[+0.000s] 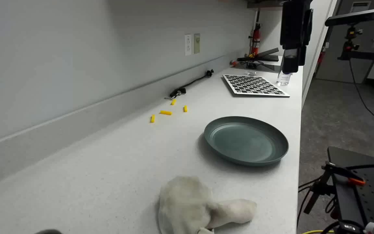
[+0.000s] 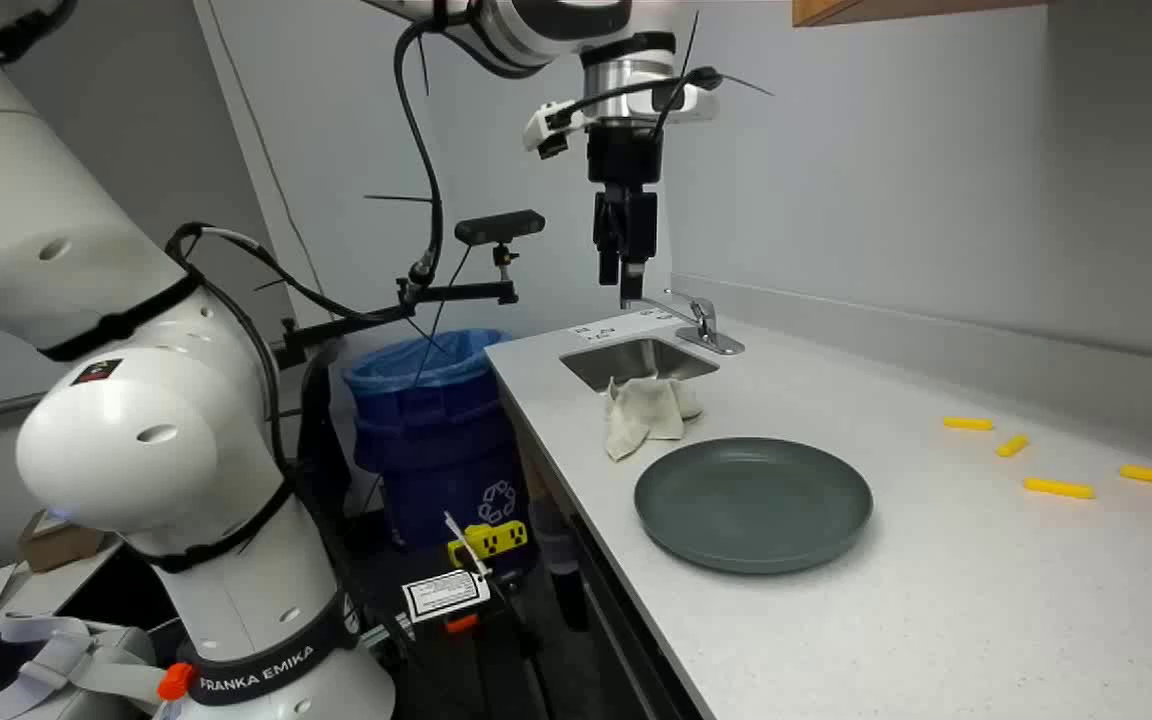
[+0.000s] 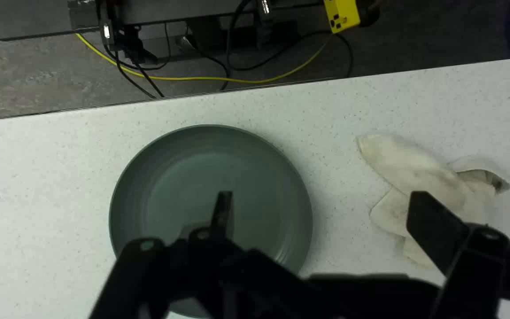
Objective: Wipe the cabinet with the cloth
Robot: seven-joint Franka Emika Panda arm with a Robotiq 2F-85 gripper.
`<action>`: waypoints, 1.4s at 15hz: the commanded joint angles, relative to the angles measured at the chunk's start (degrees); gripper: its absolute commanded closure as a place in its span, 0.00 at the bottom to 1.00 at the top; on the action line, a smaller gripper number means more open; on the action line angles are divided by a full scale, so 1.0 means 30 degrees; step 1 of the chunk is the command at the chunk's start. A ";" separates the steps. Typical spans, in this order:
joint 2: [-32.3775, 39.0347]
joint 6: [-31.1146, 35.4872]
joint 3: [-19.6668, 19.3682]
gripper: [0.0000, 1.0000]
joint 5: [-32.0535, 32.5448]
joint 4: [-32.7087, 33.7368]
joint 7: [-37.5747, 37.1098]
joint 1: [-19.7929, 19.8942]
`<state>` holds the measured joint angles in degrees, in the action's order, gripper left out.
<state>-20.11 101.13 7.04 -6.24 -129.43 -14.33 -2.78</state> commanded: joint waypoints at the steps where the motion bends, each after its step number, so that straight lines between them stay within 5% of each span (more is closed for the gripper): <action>1: 0.0015 -0.0035 -0.0055 0.00 0.0023 0.0029 -0.0015 -0.0060; 19: 0.0067 -0.0042 -0.0107 0.00 0.0532 0.0083 0.0980 -0.0123; 20: 0.1700 -0.1663 0.0796 0.00 0.0512 0.3688 -0.0107 -0.0640; 21: 0.1865 -0.1757 0.0945 0.00 0.0223 0.3961 -0.0070 -0.0815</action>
<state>-19.71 101.08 7.56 -5.66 -128.36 -13.02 -2.98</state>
